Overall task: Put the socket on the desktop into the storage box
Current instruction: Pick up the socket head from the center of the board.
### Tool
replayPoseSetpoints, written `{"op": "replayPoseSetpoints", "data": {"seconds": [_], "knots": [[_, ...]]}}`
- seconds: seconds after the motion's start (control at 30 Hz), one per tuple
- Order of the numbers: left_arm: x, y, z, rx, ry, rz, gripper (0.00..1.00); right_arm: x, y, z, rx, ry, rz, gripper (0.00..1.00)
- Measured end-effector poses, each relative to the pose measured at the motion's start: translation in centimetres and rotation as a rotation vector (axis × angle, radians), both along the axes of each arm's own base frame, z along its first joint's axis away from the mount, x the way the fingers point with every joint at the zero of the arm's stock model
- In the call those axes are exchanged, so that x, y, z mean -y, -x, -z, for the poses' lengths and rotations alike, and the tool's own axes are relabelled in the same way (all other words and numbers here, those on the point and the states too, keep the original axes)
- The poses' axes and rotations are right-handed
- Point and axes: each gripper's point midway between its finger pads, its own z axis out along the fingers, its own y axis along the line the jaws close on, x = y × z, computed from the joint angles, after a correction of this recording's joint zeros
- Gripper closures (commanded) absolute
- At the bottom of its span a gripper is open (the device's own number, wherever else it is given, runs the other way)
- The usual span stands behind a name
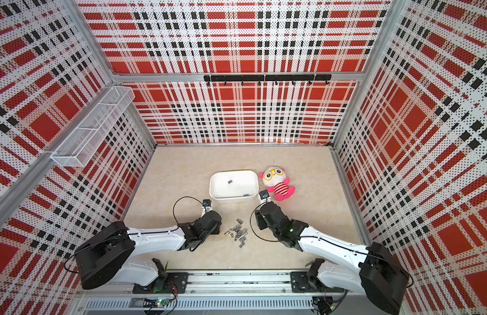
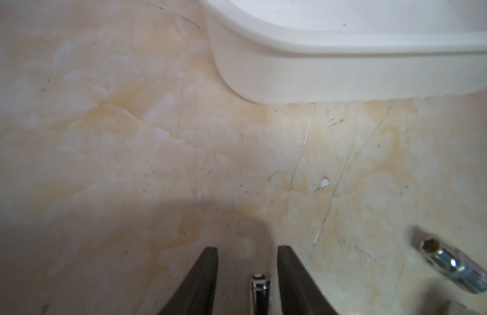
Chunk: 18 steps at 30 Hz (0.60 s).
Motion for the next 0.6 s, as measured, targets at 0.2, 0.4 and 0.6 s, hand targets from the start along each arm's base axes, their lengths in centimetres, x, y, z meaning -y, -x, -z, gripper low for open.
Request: {"op": "replayPoseSetpoints", "data": {"seconds": [0.2, 0.4, 0.6], "knots": [[0.4, 0.5, 0.1, -0.003, 0.006, 0.011, 0.60, 0.0, 0.0, 0.0, 0.000, 0.001, 0.001, 0.45], [-0.7, 1.4, 0.3, 0.003, 0.014, -0.005, 0.59, 0.0, 0.0, 0.1, 0.000, 0.003, 0.002, 0.45], [-0.7, 1.5, 0.4, 0.015, 0.017, -0.002, 0.61, 0.2, -0.2, 1.1, -0.017, 0.036, 0.013, 0.46]]}}
